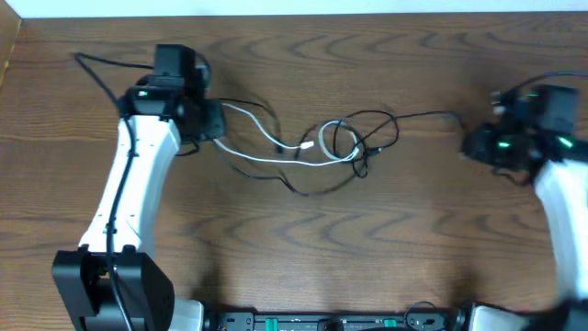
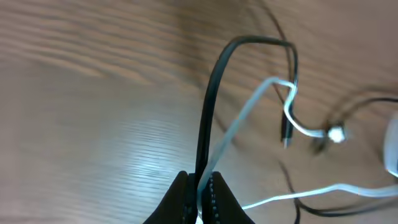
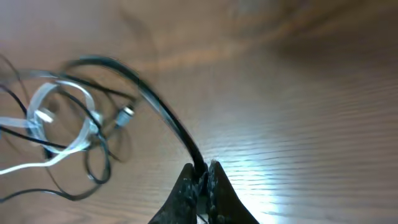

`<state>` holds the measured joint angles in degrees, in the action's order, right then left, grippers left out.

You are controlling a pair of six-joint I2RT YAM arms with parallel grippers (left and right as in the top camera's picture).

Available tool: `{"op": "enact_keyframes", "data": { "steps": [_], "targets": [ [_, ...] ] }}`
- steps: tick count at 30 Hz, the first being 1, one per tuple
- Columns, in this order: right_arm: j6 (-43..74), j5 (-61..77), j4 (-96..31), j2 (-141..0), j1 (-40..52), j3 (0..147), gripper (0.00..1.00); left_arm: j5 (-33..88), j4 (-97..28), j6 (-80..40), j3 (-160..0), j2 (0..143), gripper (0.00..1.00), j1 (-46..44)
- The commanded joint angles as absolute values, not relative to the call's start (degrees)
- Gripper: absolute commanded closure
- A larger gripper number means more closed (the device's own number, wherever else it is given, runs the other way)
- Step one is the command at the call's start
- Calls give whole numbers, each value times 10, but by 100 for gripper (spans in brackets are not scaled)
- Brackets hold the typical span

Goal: Untangle cables

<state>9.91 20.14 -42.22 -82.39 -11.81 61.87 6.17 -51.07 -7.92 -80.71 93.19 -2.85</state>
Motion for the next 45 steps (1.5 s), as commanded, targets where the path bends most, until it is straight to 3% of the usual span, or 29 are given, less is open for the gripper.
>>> {"op": "enact_keyframes", "data": {
  "steps": [1,10,19,22,25,30,37,45],
  "targets": [
    [132,176,-435,-691,-184,643,99,-12,-502,-120,-809,917,92,24],
    [139,158,-491,-543,-338,644,99,-15,-498,-151,-809,917,93,113],
    [77,298,-495,-583,-315,644,99,204,-477,-43,-809,917,93,79],
    [65,324,-492,-608,-286,644,79,279,-463,-18,-809,915,92,52],
    [52,340,-485,-636,-238,644,51,382,-417,-15,-809,906,93,24],
    [51,356,-447,-662,-161,644,29,445,-322,-74,-809,865,93,0],
    [74,336,-385,-705,-43,644,26,446,-189,-183,-809,764,93,-21],
    [123,325,-304,-805,45,644,27,446,-129,-254,-809,681,93,-21]
  ]
}}
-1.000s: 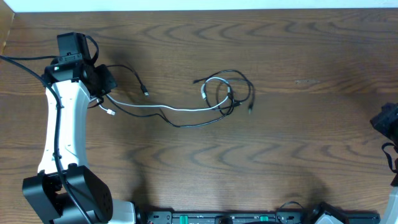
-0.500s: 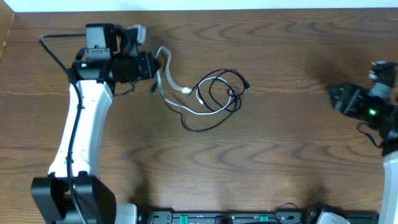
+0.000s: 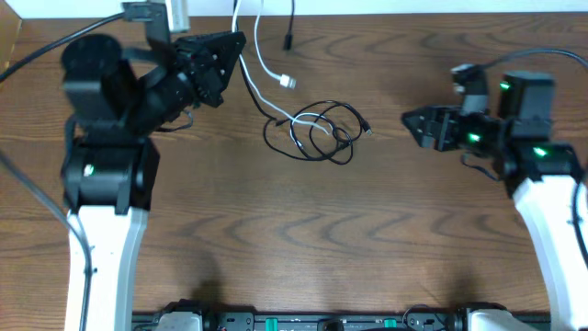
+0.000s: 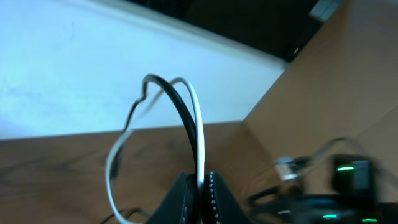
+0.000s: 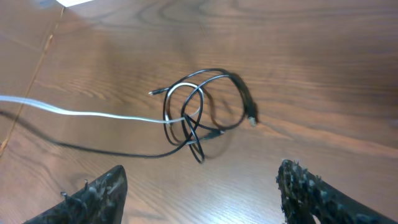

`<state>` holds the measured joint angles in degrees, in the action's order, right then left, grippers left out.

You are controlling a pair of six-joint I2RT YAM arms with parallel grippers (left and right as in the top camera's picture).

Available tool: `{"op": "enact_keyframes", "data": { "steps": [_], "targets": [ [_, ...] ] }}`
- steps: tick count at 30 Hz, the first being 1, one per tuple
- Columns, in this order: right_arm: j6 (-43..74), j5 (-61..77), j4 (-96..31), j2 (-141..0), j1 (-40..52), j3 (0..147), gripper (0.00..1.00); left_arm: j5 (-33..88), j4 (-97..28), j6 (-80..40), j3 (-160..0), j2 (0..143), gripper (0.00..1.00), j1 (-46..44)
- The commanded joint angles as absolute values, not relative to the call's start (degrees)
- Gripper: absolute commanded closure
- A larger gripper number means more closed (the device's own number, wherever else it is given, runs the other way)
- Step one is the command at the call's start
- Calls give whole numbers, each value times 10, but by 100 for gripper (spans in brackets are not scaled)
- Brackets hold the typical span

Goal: Untangle cables

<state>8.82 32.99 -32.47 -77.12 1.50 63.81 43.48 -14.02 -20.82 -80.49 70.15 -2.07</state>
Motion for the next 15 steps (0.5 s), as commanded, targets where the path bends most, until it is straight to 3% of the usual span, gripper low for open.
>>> {"op": "enact_keyframes", "data": {
  "steps": [1,10,15],
  "targets": [
    [130,325,-291,-819,55,644,27,446,-124,-258,-809,674,93,-21],
    [163,325,-209,-959,138,644,33,444,-25,-315,-809,657,93,-21],
    [167,334,-180,-1019,165,644,43,443,28,-339,-809,657,92,-21]
  ]
}}
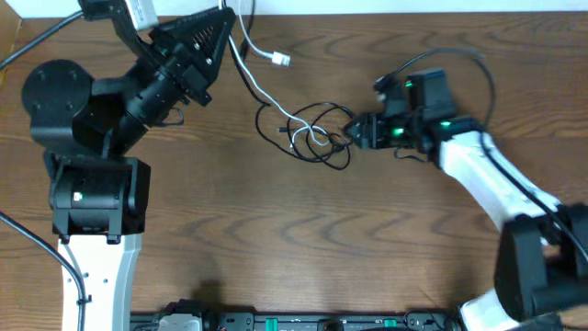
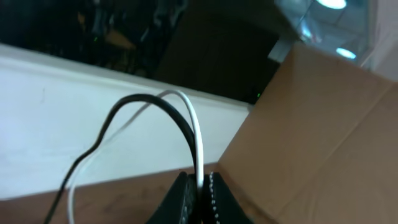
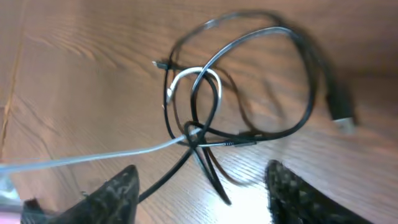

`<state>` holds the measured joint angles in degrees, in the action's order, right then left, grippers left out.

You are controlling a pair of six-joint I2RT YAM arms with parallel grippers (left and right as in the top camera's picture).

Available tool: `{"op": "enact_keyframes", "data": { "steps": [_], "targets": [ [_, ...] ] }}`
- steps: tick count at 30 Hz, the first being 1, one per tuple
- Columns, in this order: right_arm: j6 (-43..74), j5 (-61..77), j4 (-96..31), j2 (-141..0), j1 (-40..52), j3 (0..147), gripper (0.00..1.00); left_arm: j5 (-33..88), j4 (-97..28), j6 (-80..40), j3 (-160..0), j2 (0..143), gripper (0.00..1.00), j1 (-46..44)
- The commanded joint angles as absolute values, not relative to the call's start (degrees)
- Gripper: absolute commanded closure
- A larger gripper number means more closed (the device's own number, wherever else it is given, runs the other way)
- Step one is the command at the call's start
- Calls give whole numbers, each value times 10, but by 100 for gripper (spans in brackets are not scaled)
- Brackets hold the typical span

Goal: Untangle cables

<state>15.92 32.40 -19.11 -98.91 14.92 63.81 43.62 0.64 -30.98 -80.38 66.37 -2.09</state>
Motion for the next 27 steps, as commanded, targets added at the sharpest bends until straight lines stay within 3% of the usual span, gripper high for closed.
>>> {"op": "enact_keyframes", "data": {
  "steps": [1,8,11,12,18,20,27],
  "targets": [
    [168,336,-176,-1032,171,644,46,441,37,-345,-809,657,93,-21],
    [184,340,-146,-1086,211,644,67,408,51,-361,-809,657,92,-20],
    [184,327,-143,-1088,215,644,85,397,50,-361,-809,657,93,-15],
    [188,308,-147,-1088,214,644,98,394,49,-361,-809,657,93,-4],
    [191,211,-222,-1037,184,649,99,336,-54,-345,-809,660,93,65],
    [190,140,-289,-959,151,658,99,287,-124,-302,-809,668,93,105],
    [172,90,-393,-758,15,660,99,156,-207,-235,-809,695,93,168]
  ]
}}
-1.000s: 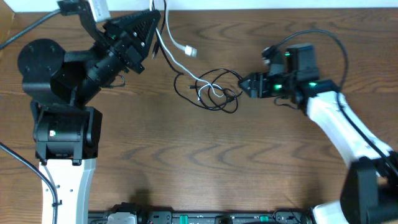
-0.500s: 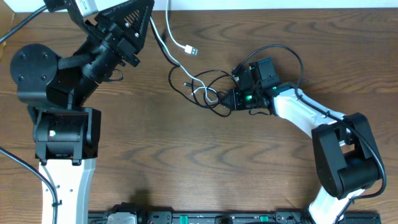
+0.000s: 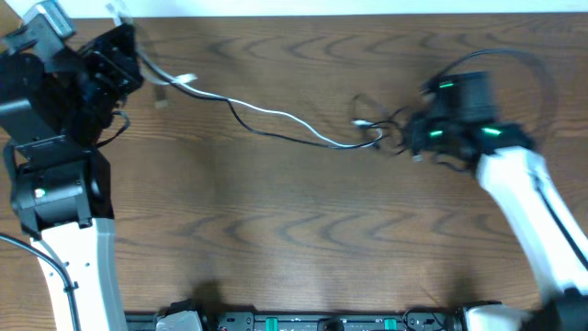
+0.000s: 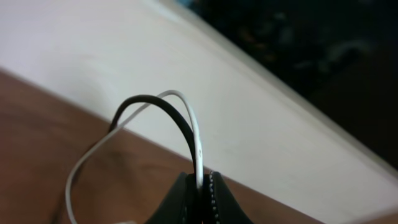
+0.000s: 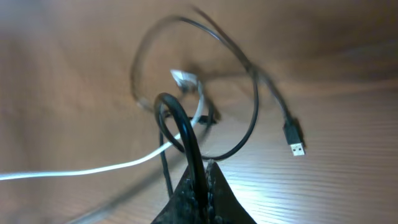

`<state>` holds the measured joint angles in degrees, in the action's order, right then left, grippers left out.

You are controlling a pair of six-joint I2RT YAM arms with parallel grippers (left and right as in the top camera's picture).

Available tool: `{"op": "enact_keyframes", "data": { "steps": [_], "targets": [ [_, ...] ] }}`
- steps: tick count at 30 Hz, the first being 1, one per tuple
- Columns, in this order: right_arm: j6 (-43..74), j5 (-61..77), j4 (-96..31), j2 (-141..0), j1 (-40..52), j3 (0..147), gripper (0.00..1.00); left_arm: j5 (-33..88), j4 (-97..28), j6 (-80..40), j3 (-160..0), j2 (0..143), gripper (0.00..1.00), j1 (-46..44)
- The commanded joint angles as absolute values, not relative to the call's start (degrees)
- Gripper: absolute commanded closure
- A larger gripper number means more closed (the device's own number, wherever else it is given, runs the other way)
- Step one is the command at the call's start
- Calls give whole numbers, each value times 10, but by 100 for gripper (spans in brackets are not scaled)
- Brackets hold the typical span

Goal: Untangle cables

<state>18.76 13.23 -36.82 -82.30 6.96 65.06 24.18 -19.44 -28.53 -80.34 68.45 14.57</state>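
Note:
A white cable and a black cable stretch together across the table's far half from top left to a small knot. My left gripper is at the far left corner, shut on both cables, which loop up between its fingers. My right gripper is at the knot, shut on a bend of the black cable. The black cable loops on the wood ahead of it, its USB plug lying free to the right. The white cable's end sits inside the loop.
The wooden table ends at a white wall along its far edge, right behind the left gripper. A loose white plug end hangs near the left gripper. Rig hardware lines the table's near edge.
My left gripper has moved from above the table's far middle-left to the far left corner, pulling both cables out long. My right gripper, open at the tangle, is now shut on the black cable, and the tangle has shrunk.
First each gripper was shut on cable at either end of a loose tangle. Then the left held its cables high near the far edge, while the right hung open away from the tangle, then open beside it. Now both grip and the cables lie stretched.

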Motion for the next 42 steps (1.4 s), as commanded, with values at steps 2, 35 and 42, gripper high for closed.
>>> {"op": "enact_keyframes", "data": {
  "steps": [2,35,42],
  "targets": [
    [158,86,-413,-712,-41,660,99,127,-220,-214,-809,707,93,180],
    [115,216,-466,-667,-225,660,99,116,-248,-178,-809,752,93,67],
    [115,216,-476,-667,-196,660,99,176,-331,-182,-809,766,93,-94]
  ]
}}
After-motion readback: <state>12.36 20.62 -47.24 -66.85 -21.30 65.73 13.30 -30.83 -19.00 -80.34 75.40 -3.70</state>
